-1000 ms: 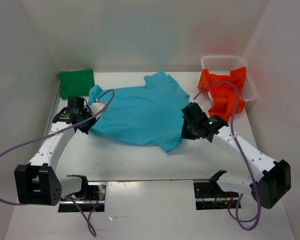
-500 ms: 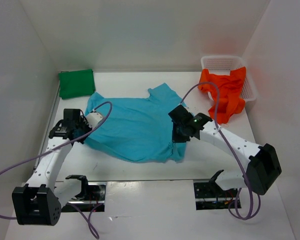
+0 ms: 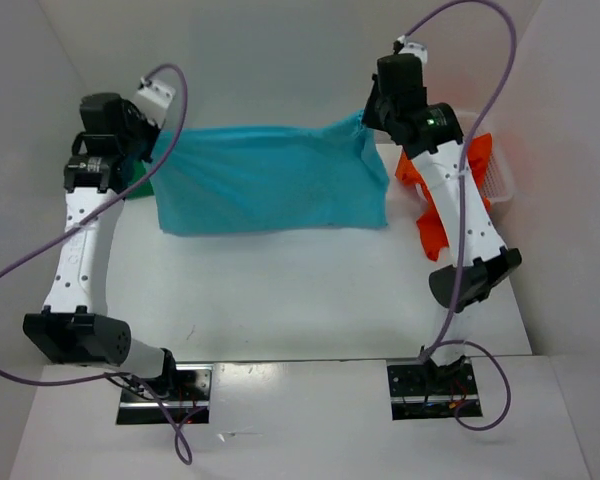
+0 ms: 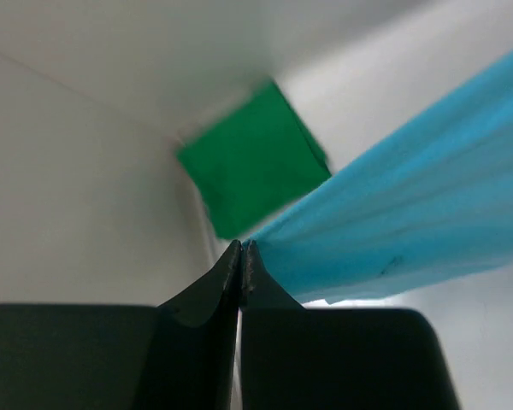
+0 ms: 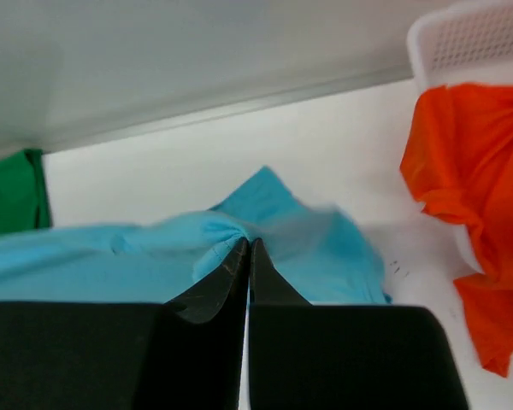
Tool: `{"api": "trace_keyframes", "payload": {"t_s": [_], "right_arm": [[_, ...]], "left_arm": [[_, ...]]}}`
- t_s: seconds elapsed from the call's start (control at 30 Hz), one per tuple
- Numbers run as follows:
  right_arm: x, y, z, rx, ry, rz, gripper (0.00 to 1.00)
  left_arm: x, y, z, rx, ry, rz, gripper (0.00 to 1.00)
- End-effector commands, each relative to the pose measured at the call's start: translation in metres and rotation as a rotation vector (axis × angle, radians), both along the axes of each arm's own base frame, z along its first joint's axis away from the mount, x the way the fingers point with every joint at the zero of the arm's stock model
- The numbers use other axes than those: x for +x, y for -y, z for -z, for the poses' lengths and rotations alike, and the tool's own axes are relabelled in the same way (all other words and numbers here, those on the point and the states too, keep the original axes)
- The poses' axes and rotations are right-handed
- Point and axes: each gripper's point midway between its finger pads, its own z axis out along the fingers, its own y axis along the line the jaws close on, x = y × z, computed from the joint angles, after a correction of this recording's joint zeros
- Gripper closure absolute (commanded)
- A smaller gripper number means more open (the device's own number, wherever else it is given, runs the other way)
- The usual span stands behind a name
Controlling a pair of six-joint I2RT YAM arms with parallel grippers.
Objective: Fold and stack the t-shirts
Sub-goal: Flatten out the tshirt
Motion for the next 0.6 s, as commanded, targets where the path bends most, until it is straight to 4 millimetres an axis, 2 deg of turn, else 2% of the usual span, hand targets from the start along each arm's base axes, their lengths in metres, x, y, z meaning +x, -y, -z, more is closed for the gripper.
{"api": "trace_keyframes", "payload": {"t_s": [0.0,0.03,0.07,0.1,0.13,0.17,0.2,0.23,0.27,0.3,0.33,0.37,0.4,0.43,0.53,0.57], "right_arm": [[-0.038,0.026,-0.056,-0.103,0.094,0.051,1.0],[-0.039,0.024,-0.03,-0.151,0.03,0.039,1.0],[-0.047,0.028,-0.024,-0.173,0.011,0.031,1.0],[-0.054,0.016,-0.015,-0.195,-0.003,-0.003,1.0],[-0.06,0.013,0.015,-0.237,-0.066,-0.015,1.0],[-0.074,0.014,0.017,-0.247,-0.071,-0.026,1.0],[-0.082,0.009,0.026,-0.24,-0.081,-0.038,1.0],[-0.093,0.003,0.06,-0.26,-0.151,-0.055,1.0],[-0.102,0.004,0.073,-0.249,-0.18,-0.063,1.0],[-0.115,0.004,0.077,-0.232,-0.19,-0.079,1.0],[-0.128,0.004,0.109,-0.221,-0.27,-0.088,1.0],[-0.14,0.003,0.124,-0.219,-0.315,-0.1,1.0],[-0.157,0.01,0.149,-0.228,-0.384,-0.103,1.0],[-0.171,-0.001,0.162,-0.194,-0.421,-0.13,1.0],[-0.212,0.002,0.208,-0.191,-0.571,-0.13,1.0],[-0.231,0.001,0.226,-0.189,-0.642,-0.155,1.0]], "left_arm": [[-0.003,0.003,-0.086,-0.058,0.209,-0.012,1.0],[-0.002,0.003,-0.08,-0.059,0.196,-0.012,1.0],[-0.005,0.006,-0.074,-0.032,0.182,0.01,1.0],[-0.007,0.004,-0.062,-0.015,0.156,0.007,1.0],[-0.014,0.008,-0.054,0.004,0.138,0.017,1.0],[-0.016,0.011,-0.023,0.028,0.074,0.039,1.0],[-0.021,0.011,-0.009,0.028,0.045,0.04,1.0],[-0.028,0.011,-0.001,0.027,0.031,0.04,1.0],[-0.033,0.01,0.012,0.037,0.002,0.046,1.0],[-0.042,0.01,0.047,0.054,-0.074,0.058,1.0],[-0.05,0.012,0.056,0.056,-0.091,0.076,1.0],[-0.059,0.012,0.074,0.054,-0.137,0.077,1.0],[-0.066,0.011,0.088,0.062,-0.167,0.084,1.0],[-0.084,0.013,0.118,0.066,-0.24,0.102,1.0],[-0.115,0.013,0.154,0.087,-0.332,0.137,1.0],[-0.132,0.013,0.178,0.082,-0.405,0.14,1.0]]}}
